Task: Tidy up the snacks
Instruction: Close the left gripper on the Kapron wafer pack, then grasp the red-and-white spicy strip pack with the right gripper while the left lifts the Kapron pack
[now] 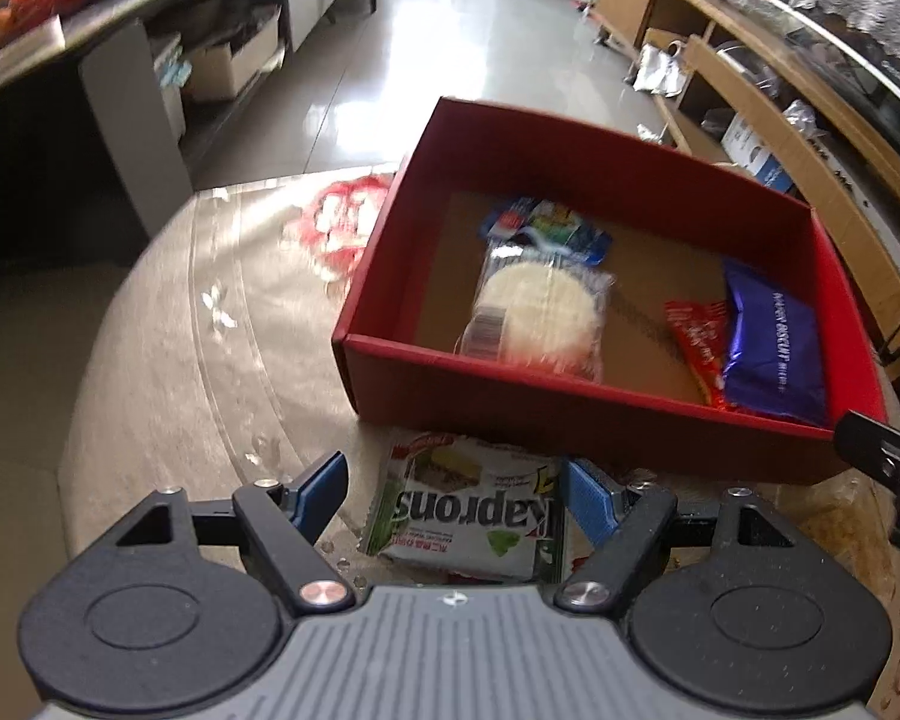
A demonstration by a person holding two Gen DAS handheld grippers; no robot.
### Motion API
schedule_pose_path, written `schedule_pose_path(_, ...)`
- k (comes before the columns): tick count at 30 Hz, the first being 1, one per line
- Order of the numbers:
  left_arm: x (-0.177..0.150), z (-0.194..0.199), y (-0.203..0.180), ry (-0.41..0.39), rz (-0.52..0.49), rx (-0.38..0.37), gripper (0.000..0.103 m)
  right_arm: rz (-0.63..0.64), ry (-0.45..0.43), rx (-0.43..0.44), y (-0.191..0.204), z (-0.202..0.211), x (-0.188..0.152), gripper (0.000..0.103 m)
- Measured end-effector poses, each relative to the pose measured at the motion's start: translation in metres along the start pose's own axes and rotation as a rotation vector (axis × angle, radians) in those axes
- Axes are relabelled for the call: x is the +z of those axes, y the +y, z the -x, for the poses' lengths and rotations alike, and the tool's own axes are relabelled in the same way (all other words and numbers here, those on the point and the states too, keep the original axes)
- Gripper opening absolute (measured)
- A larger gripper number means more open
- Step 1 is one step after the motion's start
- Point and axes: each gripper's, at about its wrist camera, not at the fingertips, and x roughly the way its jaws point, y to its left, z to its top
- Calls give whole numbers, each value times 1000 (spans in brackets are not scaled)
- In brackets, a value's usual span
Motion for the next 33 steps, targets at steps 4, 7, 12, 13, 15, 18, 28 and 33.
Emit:
schedule_pose_path(4,0,-15,-3,39,6,-3,75,12,11,5,1,-2,-1,85)
schedule_pose_path(7,1,-25,-8,39,-10,34,79,18,16,8,2,-3,-2,85)
schedule_pose_path(12,3,-37,-13,37,-33,59,88,35,25,13,4,-4,-3,86)
schedule_pose_path(13,2,-40,-13,41,-39,62,91,38,27,14,5,-5,-4,86)
schedule_pose_path(15,1,-42,-11,46,-33,53,93,48,32,17,6,-6,-5,86)
schedule_pose_path(18,-1,-41,-12,47,-31,48,91,63,40,20,10,-7,-6,86)
schedule_pose_path(28,-21,-18,-6,56,-94,42,69,106,65,63,22,1,-17,86)
schedule_pose_path(33,-36,-6,12,58,-86,39,65,152,105,91,35,11,-40,86)
